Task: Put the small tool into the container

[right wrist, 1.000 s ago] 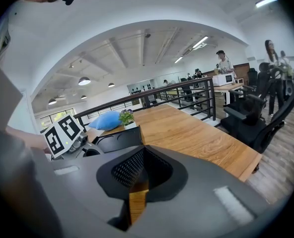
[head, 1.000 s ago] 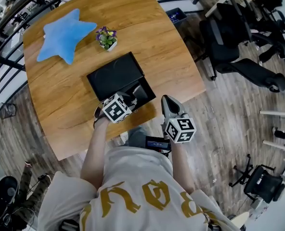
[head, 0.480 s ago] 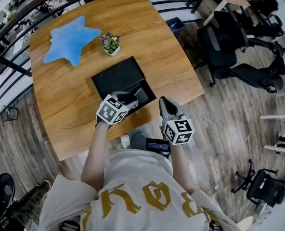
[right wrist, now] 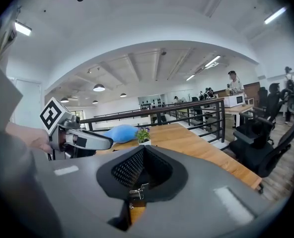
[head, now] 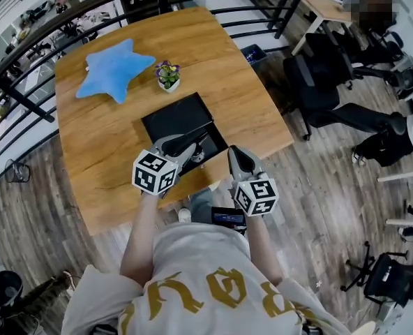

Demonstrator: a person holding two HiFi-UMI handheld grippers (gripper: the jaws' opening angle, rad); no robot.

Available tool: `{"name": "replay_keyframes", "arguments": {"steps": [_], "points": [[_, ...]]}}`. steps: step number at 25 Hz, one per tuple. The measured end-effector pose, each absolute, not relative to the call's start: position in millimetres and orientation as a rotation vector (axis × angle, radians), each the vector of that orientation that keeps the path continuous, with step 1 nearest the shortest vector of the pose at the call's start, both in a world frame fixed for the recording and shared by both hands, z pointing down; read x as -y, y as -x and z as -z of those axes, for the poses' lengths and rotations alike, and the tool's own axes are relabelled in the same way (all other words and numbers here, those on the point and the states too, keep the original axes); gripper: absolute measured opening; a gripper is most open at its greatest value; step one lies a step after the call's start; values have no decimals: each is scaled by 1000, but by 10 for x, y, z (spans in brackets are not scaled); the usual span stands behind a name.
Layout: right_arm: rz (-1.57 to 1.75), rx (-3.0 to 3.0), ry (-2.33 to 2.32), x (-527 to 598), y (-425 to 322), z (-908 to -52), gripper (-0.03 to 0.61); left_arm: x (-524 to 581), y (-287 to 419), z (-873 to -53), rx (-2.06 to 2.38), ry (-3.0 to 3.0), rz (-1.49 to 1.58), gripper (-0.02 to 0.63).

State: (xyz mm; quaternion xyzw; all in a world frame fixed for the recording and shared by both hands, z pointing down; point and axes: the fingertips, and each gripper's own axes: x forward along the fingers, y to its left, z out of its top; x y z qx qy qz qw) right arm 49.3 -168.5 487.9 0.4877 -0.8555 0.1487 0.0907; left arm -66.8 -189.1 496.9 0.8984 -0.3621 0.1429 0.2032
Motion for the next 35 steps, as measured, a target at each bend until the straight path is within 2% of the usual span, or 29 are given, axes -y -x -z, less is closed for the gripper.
{"name": "replay_keyframes", "arguments": {"steps": [8,20,35], "points": [[-352,2567,-1473,1554,-384,-4690,23,1787,831,-4686,1106,-2534,-262,83],[-323,2589,-1468,1524,-282,-4586,23,1743,947,-4554,1183,-2550,-242,5],[-362,2586,-1450,1584,-281,-4683,23,1813,912,-4667,1164,-2534,-255,0]]}}
